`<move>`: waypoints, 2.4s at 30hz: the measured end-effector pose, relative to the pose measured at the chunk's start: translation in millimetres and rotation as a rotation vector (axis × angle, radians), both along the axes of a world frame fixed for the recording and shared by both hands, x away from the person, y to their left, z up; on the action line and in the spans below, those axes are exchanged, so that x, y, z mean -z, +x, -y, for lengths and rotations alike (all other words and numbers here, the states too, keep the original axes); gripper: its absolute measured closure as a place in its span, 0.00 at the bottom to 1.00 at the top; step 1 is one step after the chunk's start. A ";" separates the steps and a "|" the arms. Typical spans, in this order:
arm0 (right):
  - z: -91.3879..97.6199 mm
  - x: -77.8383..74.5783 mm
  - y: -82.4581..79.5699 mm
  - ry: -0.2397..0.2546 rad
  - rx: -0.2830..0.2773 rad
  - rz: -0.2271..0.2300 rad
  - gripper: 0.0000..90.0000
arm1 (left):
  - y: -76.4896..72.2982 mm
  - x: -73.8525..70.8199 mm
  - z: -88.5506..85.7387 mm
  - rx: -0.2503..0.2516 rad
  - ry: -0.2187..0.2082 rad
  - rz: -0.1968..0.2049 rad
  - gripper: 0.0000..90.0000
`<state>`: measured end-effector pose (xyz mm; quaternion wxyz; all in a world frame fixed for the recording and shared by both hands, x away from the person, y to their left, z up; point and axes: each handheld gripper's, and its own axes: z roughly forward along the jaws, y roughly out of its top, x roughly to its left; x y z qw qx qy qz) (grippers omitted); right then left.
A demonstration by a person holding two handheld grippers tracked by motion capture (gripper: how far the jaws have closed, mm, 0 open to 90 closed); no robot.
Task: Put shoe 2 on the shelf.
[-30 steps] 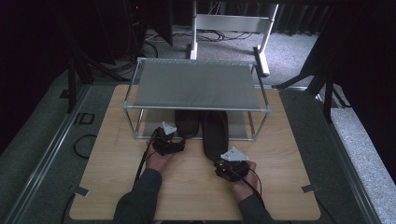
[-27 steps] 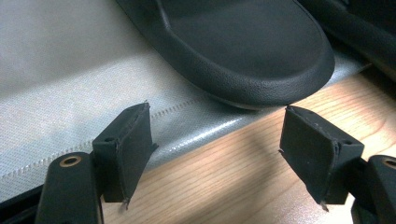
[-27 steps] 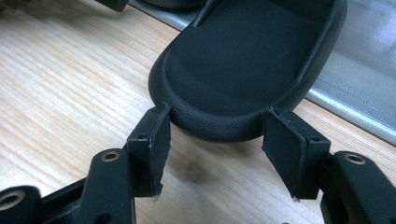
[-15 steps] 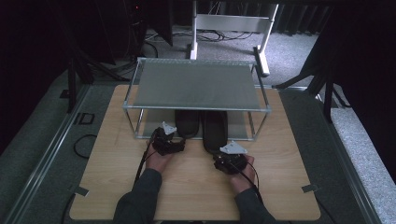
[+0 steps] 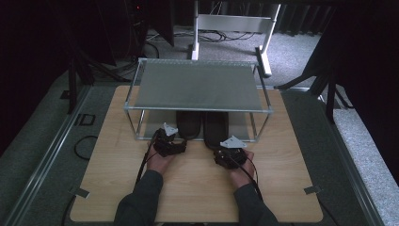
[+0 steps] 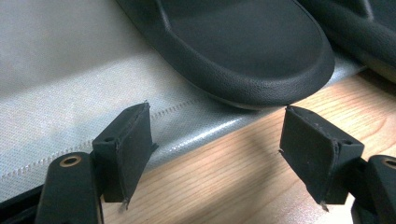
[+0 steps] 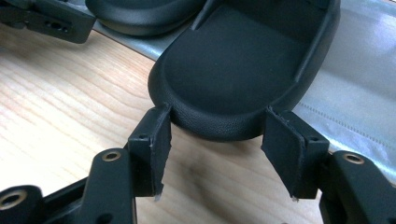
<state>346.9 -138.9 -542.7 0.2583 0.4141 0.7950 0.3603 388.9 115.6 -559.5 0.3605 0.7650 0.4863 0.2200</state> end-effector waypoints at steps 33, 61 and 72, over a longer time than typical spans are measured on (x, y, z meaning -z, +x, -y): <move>-3.0 0.7 45.5 -0.016 -0.033 -0.015 0.48 | 0.0 0.0 0.1 0.000 0.001 0.000 0.29; -11.7 2.6 32.6 -0.059 -0.081 -0.029 0.53 | -3.1 -0.6 -5.1 -0.013 -0.044 0.011 0.31; 12.6 -0.7 9.7 -0.071 -0.081 -0.024 0.52 | -17.6 -1.4 -2.6 -0.009 -0.033 0.057 0.34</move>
